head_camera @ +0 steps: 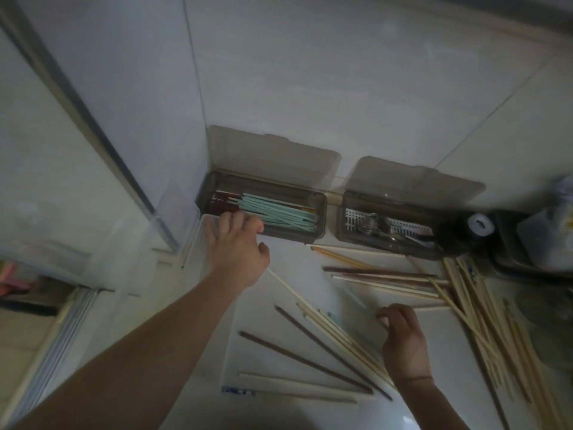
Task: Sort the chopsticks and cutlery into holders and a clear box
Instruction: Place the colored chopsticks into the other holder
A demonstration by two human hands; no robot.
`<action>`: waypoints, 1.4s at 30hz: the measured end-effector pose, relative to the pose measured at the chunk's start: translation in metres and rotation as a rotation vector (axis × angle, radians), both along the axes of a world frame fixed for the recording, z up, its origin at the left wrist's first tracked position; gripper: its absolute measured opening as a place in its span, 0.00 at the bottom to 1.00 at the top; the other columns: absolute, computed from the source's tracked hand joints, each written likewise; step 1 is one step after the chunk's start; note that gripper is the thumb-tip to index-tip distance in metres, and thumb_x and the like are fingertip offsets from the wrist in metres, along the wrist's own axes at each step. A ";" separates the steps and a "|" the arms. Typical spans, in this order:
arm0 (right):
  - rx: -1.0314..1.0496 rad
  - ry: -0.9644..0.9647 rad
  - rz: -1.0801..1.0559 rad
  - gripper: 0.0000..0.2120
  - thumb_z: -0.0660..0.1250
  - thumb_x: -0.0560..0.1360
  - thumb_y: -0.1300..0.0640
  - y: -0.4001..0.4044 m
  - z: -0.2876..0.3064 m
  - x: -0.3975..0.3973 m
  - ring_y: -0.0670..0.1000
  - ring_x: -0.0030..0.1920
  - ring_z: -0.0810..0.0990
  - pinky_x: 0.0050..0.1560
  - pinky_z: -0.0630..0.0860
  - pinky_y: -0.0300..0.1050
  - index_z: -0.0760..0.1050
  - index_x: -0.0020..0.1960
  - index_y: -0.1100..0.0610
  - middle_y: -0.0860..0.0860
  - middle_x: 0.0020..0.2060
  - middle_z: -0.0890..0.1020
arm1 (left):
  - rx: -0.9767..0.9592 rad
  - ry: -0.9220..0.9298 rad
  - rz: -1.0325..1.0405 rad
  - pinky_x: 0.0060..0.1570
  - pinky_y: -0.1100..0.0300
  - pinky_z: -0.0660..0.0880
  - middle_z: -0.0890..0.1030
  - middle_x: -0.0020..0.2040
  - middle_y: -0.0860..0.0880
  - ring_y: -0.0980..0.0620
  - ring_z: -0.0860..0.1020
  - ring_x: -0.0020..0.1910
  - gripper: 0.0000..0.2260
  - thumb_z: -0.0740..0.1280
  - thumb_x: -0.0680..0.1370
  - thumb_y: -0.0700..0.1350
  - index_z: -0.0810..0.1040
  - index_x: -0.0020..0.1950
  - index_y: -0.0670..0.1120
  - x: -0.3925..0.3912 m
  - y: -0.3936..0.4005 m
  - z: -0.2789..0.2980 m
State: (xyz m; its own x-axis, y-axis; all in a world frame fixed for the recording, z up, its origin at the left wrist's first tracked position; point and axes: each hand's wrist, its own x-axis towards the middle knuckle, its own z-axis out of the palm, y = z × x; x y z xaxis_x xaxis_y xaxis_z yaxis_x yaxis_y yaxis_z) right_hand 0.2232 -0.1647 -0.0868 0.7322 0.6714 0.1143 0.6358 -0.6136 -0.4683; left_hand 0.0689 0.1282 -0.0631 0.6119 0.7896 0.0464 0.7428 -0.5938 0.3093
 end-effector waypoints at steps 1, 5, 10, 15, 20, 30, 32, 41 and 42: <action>0.046 -0.011 -0.006 0.12 0.59 0.70 0.66 0.012 0.010 0.000 0.58 0.42 0.79 0.45 0.72 0.38 0.79 0.48 0.61 0.56 0.46 0.78 | 0.001 -0.010 0.000 0.74 0.39 0.47 0.69 0.57 0.52 0.46 0.63 0.64 0.13 0.67 0.72 0.51 0.71 0.55 0.56 0.000 0.000 0.000; 0.060 0.126 -0.048 0.28 0.43 0.77 0.36 0.073 0.044 0.007 0.56 0.33 0.78 0.32 0.76 0.50 0.74 0.57 0.51 0.53 0.36 0.80 | -0.003 -0.016 0.002 0.74 0.38 0.47 0.68 0.56 0.53 0.47 0.62 0.64 0.13 0.67 0.72 0.52 0.71 0.56 0.57 -0.001 0.001 0.002; -0.135 -0.028 0.124 0.21 0.49 0.82 0.45 0.173 0.066 0.023 0.63 0.45 0.81 0.38 0.68 0.48 0.75 0.60 0.55 0.61 0.45 0.83 | -0.008 -0.029 -0.001 0.74 0.38 0.46 0.67 0.56 0.53 0.48 0.61 0.64 0.13 0.66 0.72 0.53 0.70 0.56 0.57 -0.001 0.001 0.002; -0.248 0.050 0.377 0.23 0.59 0.74 0.70 0.248 0.067 0.026 0.58 0.54 0.79 0.54 0.74 0.46 0.71 0.66 0.55 0.58 0.54 0.80 | -0.039 -0.027 -0.013 0.75 0.37 0.46 0.68 0.59 0.53 0.48 0.62 0.66 0.14 0.65 0.73 0.53 0.70 0.58 0.57 -0.003 0.002 0.005; -0.347 -0.009 0.405 0.20 0.60 0.70 0.74 0.287 0.064 0.029 0.57 0.53 0.79 0.53 0.74 0.44 0.76 0.55 0.56 0.56 0.51 0.81 | -0.033 -0.026 -0.003 0.75 0.37 0.44 0.70 0.61 0.51 0.45 0.63 0.68 0.17 0.66 0.72 0.52 0.72 0.60 0.55 -0.003 0.001 0.004; 0.044 -0.047 0.308 0.09 0.65 0.73 0.69 0.245 0.055 0.037 0.58 0.47 0.81 0.53 0.70 0.37 0.82 0.48 0.61 0.57 0.46 0.83 | -0.041 -0.057 0.010 0.74 0.38 0.44 0.69 0.56 0.52 0.46 0.63 0.65 0.15 0.66 0.69 0.52 0.71 0.55 0.55 -0.003 0.003 0.002; 0.127 -0.091 0.273 0.08 0.66 0.73 0.68 0.208 0.053 0.031 0.57 0.44 0.80 0.49 0.68 0.35 0.82 0.45 0.59 0.55 0.42 0.83 | -0.045 -0.062 0.009 0.74 0.39 0.43 0.69 0.56 0.53 0.46 0.63 0.65 0.14 0.66 0.70 0.52 0.71 0.54 0.56 -0.002 0.002 0.003; -0.011 -0.095 0.238 0.06 0.70 0.71 0.55 0.026 0.010 -0.016 0.53 0.46 0.79 0.47 0.76 0.42 0.83 0.47 0.54 0.49 0.45 0.83 | -0.031 -0.041 0.015 0.73 0.39 0.44 0.68 0.55 0.53 0.47 0.61 0.63 0.12 0.66 0.72 0.52 0.70 0.54 0.57 -0.002 0.003 0.001; -0.094 -0.105 0.201 0.08 0.73 0.68 0.56 0.012 0.003 -0.018 0.56 0.45 0.80 0.45 0.78 0.45 0.83 0.47 0.53 0.50 0.45 0.82 | -0.025 -0.043 0.015 0.73 0.39 0.44 0.68 0.55 0.53 0.47 0.61 0.63 0.12 0.66 0.72 0.52 0.70 0.54 0.57 -0.002 0.003 0.000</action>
State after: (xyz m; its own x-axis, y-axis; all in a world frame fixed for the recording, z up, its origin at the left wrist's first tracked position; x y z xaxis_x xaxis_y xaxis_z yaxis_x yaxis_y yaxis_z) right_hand 0.2051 -0.1522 -0.0840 0.5706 0.8135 0.1126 0.7915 -0.5081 -0.3397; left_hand 0.0669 0.1314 -0.0628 0.5977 0.8000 0.0521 0.7375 -0.5741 0.3557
